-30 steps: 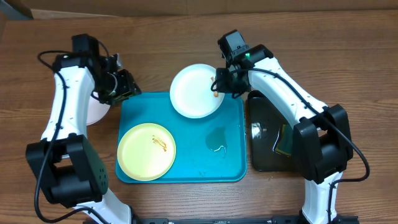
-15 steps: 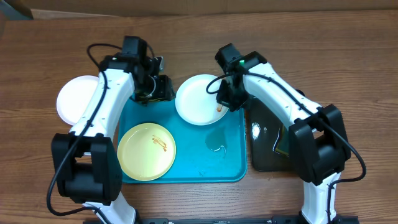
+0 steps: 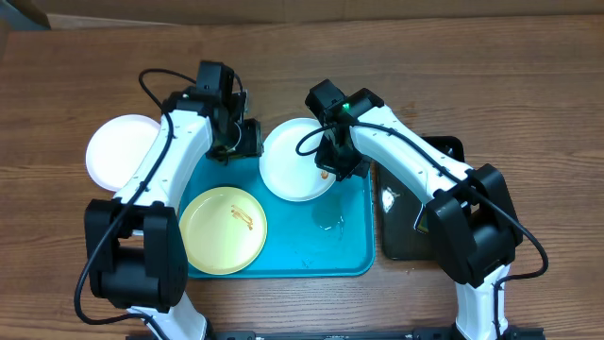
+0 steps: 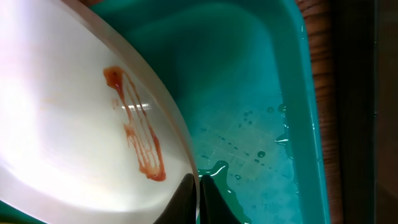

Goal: Clean dirty plates on tray and stack at the side

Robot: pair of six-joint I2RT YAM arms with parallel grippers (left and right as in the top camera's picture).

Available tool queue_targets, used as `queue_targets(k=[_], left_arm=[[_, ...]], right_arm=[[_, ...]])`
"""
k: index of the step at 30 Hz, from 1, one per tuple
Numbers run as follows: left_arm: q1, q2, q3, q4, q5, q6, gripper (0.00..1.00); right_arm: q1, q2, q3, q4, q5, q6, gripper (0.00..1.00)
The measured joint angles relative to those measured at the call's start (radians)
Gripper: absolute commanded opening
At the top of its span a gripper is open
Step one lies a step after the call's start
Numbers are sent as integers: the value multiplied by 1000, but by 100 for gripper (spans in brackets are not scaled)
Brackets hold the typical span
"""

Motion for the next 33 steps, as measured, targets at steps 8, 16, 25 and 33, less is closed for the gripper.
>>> queue_targets(k=[8,16,25,33], left_arm=[[0,0,-128,151,11,0,51],[-1,0,-219,304,42,-2,47],[-40,0,-279,423,49,-3,38],[-53,0,-304,464,48,-3,37]], right_arm=[[0,0,0,-2,10,10,4],[0,0,0,-2,11,14,4],[0,0,0,-1,11,14,4],[0,0,0,-2,11,14,4]])
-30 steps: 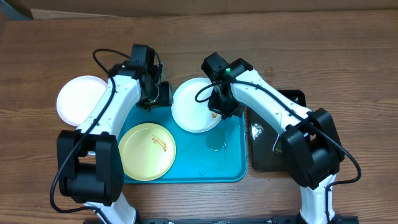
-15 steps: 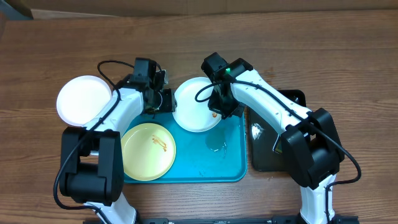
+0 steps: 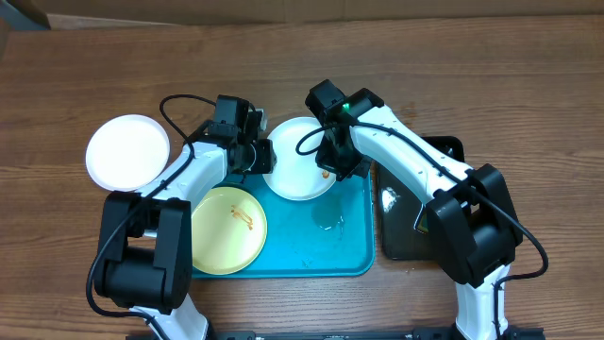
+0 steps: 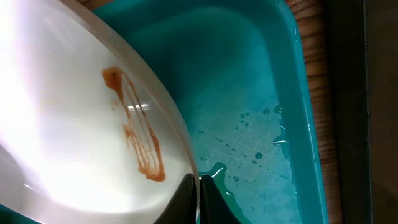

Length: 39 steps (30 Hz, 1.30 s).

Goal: Clean dirty plates on tray and stack at the side

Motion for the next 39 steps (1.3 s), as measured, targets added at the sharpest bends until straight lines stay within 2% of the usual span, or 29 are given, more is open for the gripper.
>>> queue_targets(k=[11,39], left_arm=[[0,0,-18,37,0,0,36],[0,7,-19,68,-46,-23,23]], right_arm=[[0,0,0,0,0,0,4],[0,0,0,2,0,0,4]])
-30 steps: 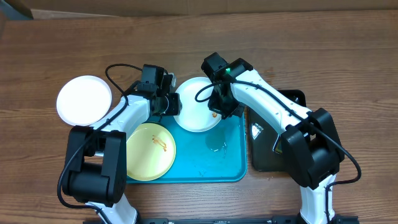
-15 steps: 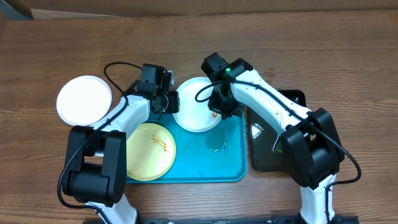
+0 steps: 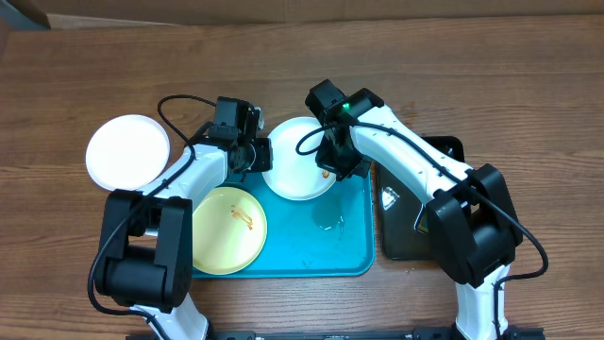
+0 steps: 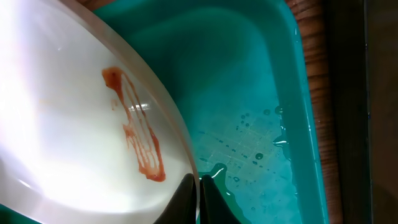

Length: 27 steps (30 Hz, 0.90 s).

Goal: Clean dirty plates on tray and stack at the side

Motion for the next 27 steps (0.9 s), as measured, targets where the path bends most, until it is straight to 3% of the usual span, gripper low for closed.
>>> queue_targets(k=[4,10,13,19,23,24,27], left_arm=[[0,1,0,-4,-11,-1,15],[0,13,0,-12,-14,-1,13],[0,14,0,-3,-13,-4,4],[0,14,15,-11,2,-3,4],[0,14,38,-62,0,-2,4],[0,14,44,-74,0,0,4],[0,11,64,-122,-19,3,4]], right_arm=[[0,0,0,3,0,0,4],[0,0,0,3,0,0,4],[0,0,0,1,0,-5,7],[-2,0,0,7,1,-69,43],[-17,0,27,-46,-10,-181,59],[-29,0,55,-79,-11,-219,74],[-65,-5,123,-126,-12,-288,86]])
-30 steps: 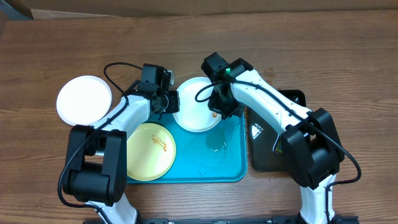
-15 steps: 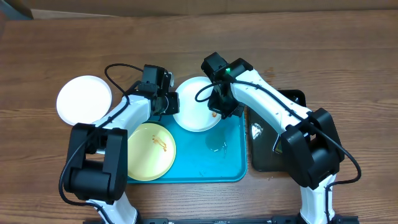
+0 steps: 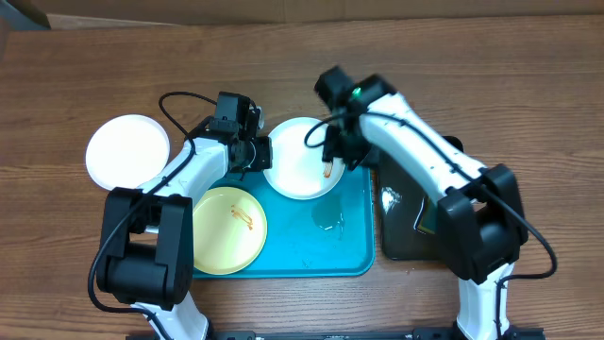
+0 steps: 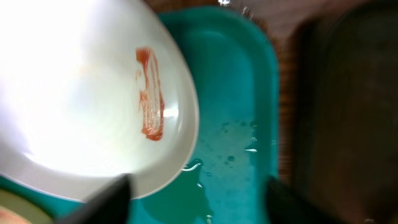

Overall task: Clean dirty plates on tray and stack at the side
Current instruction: 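Move the right gripper back into the black tray and grasp the sponge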

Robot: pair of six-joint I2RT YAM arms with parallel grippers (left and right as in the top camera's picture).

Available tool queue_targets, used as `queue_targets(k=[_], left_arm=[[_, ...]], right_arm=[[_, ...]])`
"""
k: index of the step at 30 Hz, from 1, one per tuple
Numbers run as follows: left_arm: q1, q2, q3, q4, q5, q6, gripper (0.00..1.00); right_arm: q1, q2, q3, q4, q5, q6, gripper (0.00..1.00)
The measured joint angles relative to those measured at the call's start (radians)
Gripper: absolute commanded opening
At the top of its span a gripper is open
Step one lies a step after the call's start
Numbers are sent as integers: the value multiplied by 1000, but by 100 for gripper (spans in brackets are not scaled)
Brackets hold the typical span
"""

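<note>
A white plate with a red sauce smear sits over the back of the teal tray. My left gripper is at the plate's left rim, seemingly shut on it. My right gripper is open, its fingers spread wide, and stands apart from the plate's right edge; overhead it shows above that edge. A yellow plate with a small smear lies on the tray's left end. A clean white plate rests on the table at the left.
A puddle of water lies on the tray floor by the white plate. A dark tray with a wet patch stands against the teal tray's right side. Bare wooden table surrounds both trays.
My right gripper has let go of the white plate's rim, opened wide and pulled back up and away. The plate stays in place with my left gripper still at its left rim.
At first my right gripper was shut on the dirty white plate's rim, and my left gripper stood a little to the plate's left. Then the left gripper was at the plate's left rim and stayed there. Now the right gripper is open and off the plate.
</note>
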Motion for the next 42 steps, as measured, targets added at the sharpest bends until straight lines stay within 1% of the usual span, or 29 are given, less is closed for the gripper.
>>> queue_targets(k=[4,8,10,14,17,18,20,23,28,29,30,35,38,42], left_arm=[[-2,-47,3,-51,-50,1,4],[-8,-161,3,-92,-91,2,4],[-13,-222,3,-106,-108,2,4],[-38,-370,5,-154,-188,2,4],[-85,-468,10,-206,-297,-2,4],[-101,-491,10,-222,-333,-5,4],[-143,-536,11,-259,-412,-19,4],[-179,-564,13,-288,-480,-45,4],[-181,-555,14,-333,-518,-100,4],[-180,-551,14,-333,-517,-105,4],[-180,-546,14,-333,-510,-105,4],[-180,-513,14,-330,-436,-80,4],[-181,-505,14,-329,-411,-73,4],[-181,-505,14,-322,-397,-68,4]], right_arm=[[-64,-54,40,-70,-5,-103,89],[-136,-140,42,-211,-6,-156,92],[-167,-178,42,-254,-3,-169,92],[-186,-229,41,-309,2,-182,95],[-183,-257,34,-338,17,-171,98],[-182,-269,27,-348,32,-159,100],[-182,-303,1,-351,64,-137,100],[-187,-395,-71,-342,95,-105,100],[-229,-546,-230,-285,98,-87,100],[-248,-573,-304,-250,93,-82,100],[-250,-575,-317,-243,90,-82,100],[-275,-561,-587,-28,61,-58,98],[-290,-550,-726,86,52,-16,95],[-313,-550,-827,238,56,39,85]])
